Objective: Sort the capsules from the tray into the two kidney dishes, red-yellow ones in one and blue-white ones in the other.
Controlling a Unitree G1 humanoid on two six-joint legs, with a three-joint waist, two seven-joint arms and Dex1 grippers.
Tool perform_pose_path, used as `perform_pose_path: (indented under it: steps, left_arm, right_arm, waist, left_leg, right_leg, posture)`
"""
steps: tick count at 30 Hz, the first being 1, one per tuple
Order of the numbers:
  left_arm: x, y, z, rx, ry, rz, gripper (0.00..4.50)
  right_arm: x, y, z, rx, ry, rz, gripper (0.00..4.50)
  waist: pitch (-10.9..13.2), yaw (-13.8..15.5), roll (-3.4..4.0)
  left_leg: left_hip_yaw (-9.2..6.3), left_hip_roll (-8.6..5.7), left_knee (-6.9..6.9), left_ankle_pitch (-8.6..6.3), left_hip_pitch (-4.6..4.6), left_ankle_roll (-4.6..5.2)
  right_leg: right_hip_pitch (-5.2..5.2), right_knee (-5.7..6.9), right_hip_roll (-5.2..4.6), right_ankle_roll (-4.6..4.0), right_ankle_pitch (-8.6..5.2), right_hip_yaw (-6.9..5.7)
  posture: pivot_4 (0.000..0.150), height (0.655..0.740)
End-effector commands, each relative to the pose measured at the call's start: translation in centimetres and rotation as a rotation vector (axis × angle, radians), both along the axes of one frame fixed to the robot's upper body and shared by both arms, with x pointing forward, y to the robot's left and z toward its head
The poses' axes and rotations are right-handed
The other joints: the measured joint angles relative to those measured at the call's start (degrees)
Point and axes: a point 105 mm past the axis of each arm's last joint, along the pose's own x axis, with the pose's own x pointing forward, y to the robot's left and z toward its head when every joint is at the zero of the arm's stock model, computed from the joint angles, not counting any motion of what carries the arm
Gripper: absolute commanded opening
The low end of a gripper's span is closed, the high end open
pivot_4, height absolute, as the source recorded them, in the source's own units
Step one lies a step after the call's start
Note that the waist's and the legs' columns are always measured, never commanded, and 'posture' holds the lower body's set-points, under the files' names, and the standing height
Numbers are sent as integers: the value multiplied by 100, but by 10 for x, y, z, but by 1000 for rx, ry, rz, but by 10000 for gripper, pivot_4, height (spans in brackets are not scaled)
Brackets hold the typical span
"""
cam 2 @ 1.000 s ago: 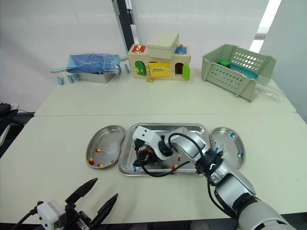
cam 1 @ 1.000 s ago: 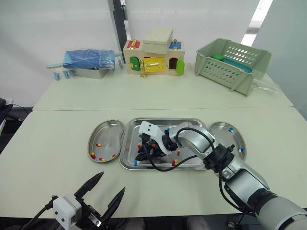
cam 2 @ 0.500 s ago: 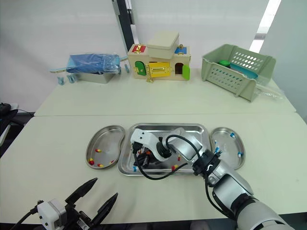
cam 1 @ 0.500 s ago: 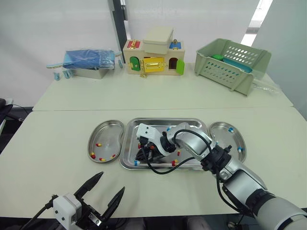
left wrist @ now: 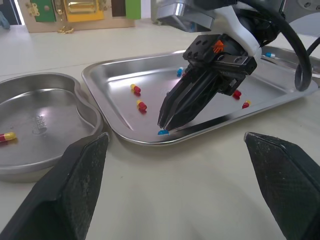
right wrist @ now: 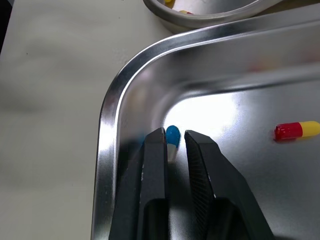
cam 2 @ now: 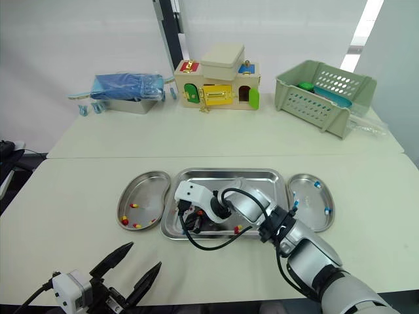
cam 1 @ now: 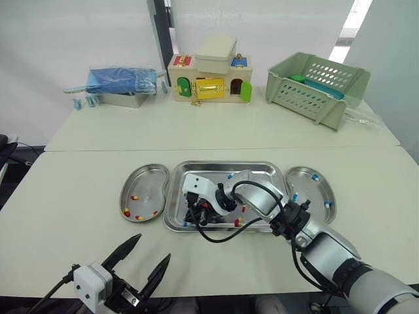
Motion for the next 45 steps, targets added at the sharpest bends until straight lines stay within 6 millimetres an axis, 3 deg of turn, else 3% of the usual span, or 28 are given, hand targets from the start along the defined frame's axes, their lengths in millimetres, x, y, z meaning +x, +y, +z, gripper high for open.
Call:
perform_pose_path:
  steps: [1,13,28,32,36,39,42,45]
  left_arm:
    - [-1,-4,5,2,-16,-12,45000]
    - [2,-3,7,-1,-16,0,45000]
    - [3,-3,8,-4,-12,0,45000]
    - [3,-2,6,-4,-11,3,45000]
    - [0,-1,3,-4,-3,2,45000]
    - [0,0,2,-3,-2,2,45000]
    - [0,0,3,-2,-4,-1,45000]
    - [-1,-3,5,4,-10,-20,45000]
  right_arm:
    - [-3,6,6,12,-28,44,7207]
    - [-6,2,3,-49,-205,163,7207]
    - [-2,-1,-5,-82,-256,172,7207]
    - [-4,-1,-5,-77,-247,182,97]
    - [-5,0,-4,-64,-233,179,97]
    - [-6,2,4,-20,-212,176,97]
    - [-6,2,26,72,-183,170,97]
    - [-1,-15,46,141,-176,142,97]
  waist:
    - [1,0,1]
    - [1,2,1]
    - [1,3,1]
    - [1,3,1]
    - [1,3,1]
    - [1,4,1]
    - [1,7,2]
    - [2,10,3]
  left_leg:
    - [0,0,0,0,0,0]
    - [-1,0,-1,0,1,-1]
    - [-2,0,-2,-1,2,-2]
    - [-1,0,-2,-1,2,-2]
    - [-1,0,-3,-1,5,-2]
    - [-1,0,-3,-1,5,-2]
    - [-1,0,-3,-1,4,-2]
    - [-1,0,-3,-1,0,-3]
  right_leg:
    - [1,0,0,0,0,0]
    - [-4,-2,0,0,0,-1]
    - [-3,-2,0,0,0,-1]
    - [-2,-2,0,0,0,-1]
    - [-2,-2,0,0,0,0]
    - [-2,-3,0,0,0,0]
    - [-1,-3,0,0,0,0]
    - [3,-3,0,0,0,0]
  posture:
    - [1500,7400]
    - [1500,7400]
    - [1500,7400]
    - [1500,7400]
    - [1500,7400]
    - [1500,7400]
    - [1500,7400]
    - [1500,7400]
